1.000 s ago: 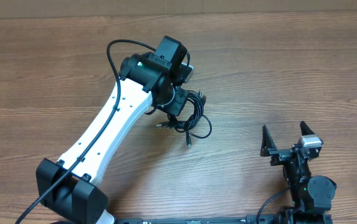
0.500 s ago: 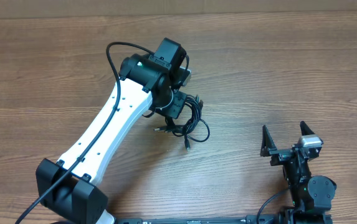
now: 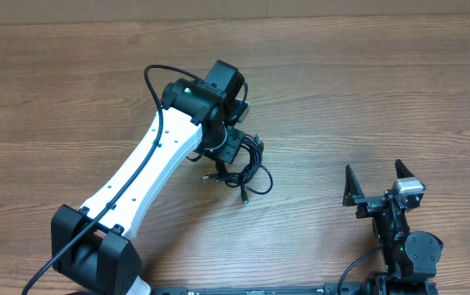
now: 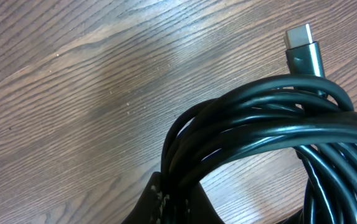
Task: Untangle cables
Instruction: 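Lift the gripped cable coil up and back with the left gripper, then carry the coil right while the right gripper rises toward it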
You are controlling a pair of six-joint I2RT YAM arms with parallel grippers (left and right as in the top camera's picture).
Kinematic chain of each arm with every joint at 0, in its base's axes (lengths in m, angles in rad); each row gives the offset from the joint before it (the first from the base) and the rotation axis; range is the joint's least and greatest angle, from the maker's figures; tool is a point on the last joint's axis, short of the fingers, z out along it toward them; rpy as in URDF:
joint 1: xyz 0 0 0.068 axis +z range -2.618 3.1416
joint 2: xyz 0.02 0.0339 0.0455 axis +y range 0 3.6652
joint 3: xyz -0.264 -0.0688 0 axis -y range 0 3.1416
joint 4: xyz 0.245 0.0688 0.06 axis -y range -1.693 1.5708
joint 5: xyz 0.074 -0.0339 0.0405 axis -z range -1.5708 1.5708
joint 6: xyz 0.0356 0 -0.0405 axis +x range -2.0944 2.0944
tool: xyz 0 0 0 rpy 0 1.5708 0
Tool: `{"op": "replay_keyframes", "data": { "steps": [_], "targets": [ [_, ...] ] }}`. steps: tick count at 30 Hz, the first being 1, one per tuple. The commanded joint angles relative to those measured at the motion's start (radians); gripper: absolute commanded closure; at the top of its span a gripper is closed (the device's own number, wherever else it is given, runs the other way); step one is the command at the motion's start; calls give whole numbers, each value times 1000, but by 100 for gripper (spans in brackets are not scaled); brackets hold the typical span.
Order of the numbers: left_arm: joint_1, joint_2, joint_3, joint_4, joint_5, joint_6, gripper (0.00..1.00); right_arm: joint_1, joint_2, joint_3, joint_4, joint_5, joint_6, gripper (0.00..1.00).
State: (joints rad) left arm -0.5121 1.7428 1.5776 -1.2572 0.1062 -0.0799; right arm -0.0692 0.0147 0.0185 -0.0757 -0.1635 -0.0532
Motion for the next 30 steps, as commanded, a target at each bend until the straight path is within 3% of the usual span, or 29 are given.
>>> {"op": "replay_keyframes", "data": {
  "steps": [1, 19, 30],
  "targets": [
    [10, -27, 0, 1, 24, -22, 96, 8, -12, -11, 3, 13, -4, 0],
    [61, -79, 0, 5, 72, 2, 96, 8, -12, -11, 3, 13, -4, 0],
    [128, -143, 0, 5, 354, 468, 96, 8, -12, -11, 66, 21, 0, 0]
  ]
}}
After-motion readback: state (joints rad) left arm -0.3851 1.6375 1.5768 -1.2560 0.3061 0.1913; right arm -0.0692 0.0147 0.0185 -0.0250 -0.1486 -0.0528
